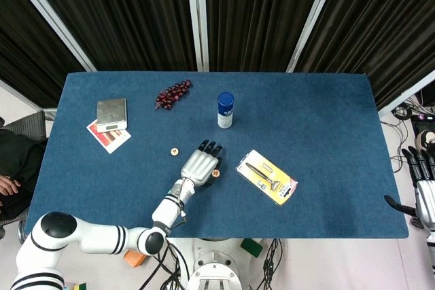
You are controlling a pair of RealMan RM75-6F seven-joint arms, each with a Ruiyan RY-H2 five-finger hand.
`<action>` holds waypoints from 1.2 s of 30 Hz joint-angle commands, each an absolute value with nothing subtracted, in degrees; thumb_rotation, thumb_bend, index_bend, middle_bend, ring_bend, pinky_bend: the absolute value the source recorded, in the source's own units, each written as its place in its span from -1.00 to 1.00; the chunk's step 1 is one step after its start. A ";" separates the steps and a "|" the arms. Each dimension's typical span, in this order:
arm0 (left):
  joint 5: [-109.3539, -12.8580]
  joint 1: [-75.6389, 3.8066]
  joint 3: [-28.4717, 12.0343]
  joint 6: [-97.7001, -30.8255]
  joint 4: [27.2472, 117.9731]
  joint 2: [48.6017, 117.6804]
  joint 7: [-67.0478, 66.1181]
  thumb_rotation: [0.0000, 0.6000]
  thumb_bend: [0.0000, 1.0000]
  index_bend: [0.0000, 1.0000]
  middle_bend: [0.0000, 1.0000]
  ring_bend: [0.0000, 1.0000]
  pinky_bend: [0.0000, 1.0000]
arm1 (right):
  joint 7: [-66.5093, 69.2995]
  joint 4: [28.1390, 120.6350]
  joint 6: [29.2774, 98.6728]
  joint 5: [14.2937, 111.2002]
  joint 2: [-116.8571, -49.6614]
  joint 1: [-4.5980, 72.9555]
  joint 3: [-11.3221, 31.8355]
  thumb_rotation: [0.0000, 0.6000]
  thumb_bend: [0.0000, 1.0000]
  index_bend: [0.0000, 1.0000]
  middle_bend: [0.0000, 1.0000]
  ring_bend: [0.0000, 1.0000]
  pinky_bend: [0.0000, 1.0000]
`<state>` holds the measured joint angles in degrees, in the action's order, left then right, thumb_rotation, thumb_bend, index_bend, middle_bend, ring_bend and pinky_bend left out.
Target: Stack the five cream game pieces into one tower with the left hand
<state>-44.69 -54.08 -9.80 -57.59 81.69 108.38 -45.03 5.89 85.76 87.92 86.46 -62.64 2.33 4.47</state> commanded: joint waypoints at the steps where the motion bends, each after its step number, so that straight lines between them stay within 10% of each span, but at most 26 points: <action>1: -44.58 -54.13 -9.74 -57.51 81.35 108.57 -44.98 1.00 -0.37 -0.12 -0.85 -1.00 -1.00 | 5.98 85.67 87.89 86.37 -62.66 2.31 4.48 1.00 -0.65 -1.00 -0.80 -1.00 -0.88; 36: -50.03 -47.07 -5.94 -63.53 96.89 95.11 -39.77 1.00 -0.33 0.02 -0.80 -1.00 -1.00 | 5.34 86.11 87.28 86.81 -62.73 3.10 4.65 1.00 -0.65 -1.00 -0.80 -1.00 -0.88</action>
